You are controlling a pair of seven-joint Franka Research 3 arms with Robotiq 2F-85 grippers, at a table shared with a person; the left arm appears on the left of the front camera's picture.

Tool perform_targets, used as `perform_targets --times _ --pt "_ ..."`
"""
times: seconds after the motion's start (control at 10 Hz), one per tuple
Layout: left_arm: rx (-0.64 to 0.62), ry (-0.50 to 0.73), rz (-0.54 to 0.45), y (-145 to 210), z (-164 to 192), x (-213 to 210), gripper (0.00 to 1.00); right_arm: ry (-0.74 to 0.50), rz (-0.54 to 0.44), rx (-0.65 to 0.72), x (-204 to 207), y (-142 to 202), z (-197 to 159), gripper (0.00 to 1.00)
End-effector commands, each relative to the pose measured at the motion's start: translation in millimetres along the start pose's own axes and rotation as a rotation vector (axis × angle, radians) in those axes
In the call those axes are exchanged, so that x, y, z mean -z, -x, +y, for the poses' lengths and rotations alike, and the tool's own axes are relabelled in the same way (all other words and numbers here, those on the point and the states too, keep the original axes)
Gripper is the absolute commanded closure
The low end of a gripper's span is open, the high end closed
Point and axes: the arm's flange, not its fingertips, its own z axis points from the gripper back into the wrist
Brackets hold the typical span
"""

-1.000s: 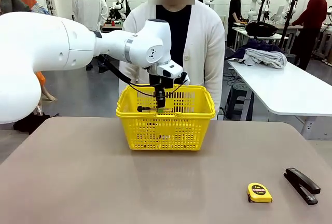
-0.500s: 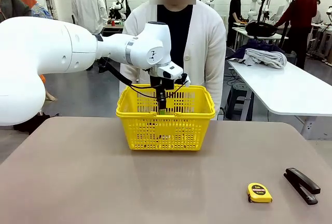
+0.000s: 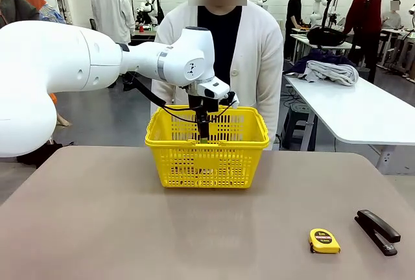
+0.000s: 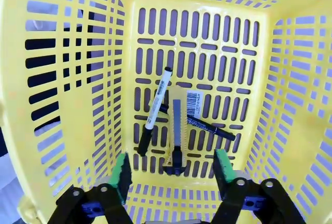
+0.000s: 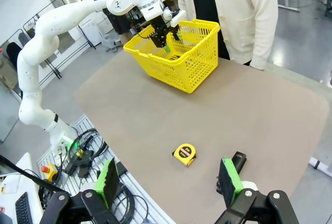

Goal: Place the items the person wants into the basket.
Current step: Pick up the item the person points to and place it in the Market Basket.

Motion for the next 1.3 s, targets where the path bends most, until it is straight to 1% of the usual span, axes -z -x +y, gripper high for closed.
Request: perform_targets --times 0.0,0.4,0.6,0.7,0.8,0.9,1.0,1.2 --pt "0.012 0.022 -0.013 1.6 1.0 -7.1 0.00 -0.015 -0.026 -0.013 1.1 -1.7 -1.2 0.00" --pt "0.011 0.016 -0.012 1.9 -3.2 -13.7 0.00 -0.015 -0.026 -0.013 1.1 -1.7 -1.2 0.00" --pt "0.019 0.048 -0.005 6.4 -16.2 -30.0 0.00 -0.015 -0.026 -0.013 1.1 -1.7 -1.2 0.00" --pt "0.052 0.030 -0.021 14.5 -36.0 -52.7 0.00 -0.015 -0.026 -0.013 1.1 -1.7 -1.2 0.00" --pt "0.044 0.034 -0.019 30.7 -65.9 -81.0 0.00 -0.015 -0.026 -0.013 1.1 -1.7 -1.2 0.00" --pt "0.050 0.004 -0.056 55.6 -101.6 -108.4 0.00 -0.015 -0.026 -0.013 1.1 -1.7 -1.2 0.00" --pt "0.062 -0.032 -0.102 87.9 -141.9 -133.9 0.00 -0.015 -0.026 -0.013 1.1 -1.7 -1.2 0.00" --pt "0.024 -0.106 -0.180 142.1 -204.7 -169.7 0.00 -0.015 -0.026 -0.013 1.1 -1.7 -1.2 0.00"
